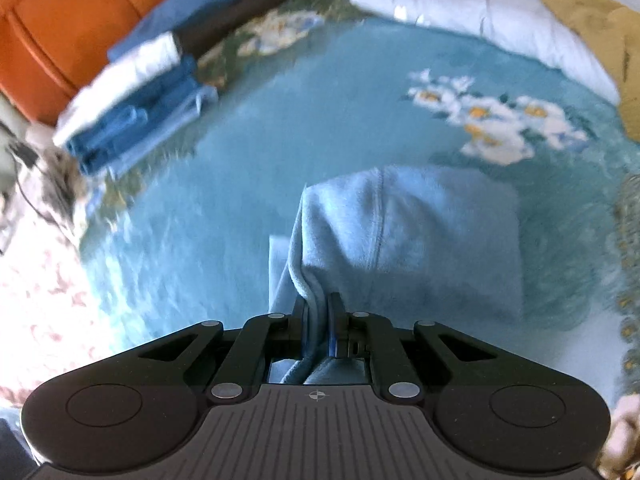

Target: Fold clothes

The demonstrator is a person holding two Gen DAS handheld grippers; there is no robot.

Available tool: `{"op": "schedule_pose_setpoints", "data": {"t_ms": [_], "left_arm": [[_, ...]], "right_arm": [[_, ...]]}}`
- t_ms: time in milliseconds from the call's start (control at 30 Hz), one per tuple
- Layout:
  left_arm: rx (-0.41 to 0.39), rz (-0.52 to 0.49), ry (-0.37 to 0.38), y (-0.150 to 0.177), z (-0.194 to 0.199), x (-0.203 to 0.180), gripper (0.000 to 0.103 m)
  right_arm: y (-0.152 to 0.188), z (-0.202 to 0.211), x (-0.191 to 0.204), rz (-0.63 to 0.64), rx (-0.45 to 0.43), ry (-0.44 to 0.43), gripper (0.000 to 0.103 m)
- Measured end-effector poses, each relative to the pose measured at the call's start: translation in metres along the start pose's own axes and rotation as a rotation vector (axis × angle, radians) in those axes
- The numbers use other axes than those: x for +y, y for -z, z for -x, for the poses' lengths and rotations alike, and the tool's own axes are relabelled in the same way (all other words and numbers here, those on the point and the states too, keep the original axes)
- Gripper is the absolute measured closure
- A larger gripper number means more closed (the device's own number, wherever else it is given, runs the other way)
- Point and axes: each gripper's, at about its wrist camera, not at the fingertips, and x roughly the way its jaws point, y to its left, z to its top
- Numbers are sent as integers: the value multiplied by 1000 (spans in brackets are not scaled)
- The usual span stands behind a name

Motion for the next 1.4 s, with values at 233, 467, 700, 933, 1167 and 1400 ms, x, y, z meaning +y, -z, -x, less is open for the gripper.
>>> {"op": "schedule_pose_setpoints", "data": {"t_ms": [233,467,700,933,1167,1400], "left_arm": [[8,-38,-43,5,7,-8,88],[32,-124,88,22,8,-63,74],[37,-260,128,39,1,-113,62],[121,-305,43,50,-45,-127,72],[36,-271,44,48,-28,-118,102],[79,-239,-67,51,-30,-81,102]], "right_arm": [[15,13,13,25,8,-193,88],[30,79,-46,-13,-168,-252,81],[87,88,-121,-121,-178,-227,74],[108,67,-159,-240,-145,-261,72],[111,67,-169,-249,-161,-287,70],[117,49,-166,-267,-130,-303,69]]}}
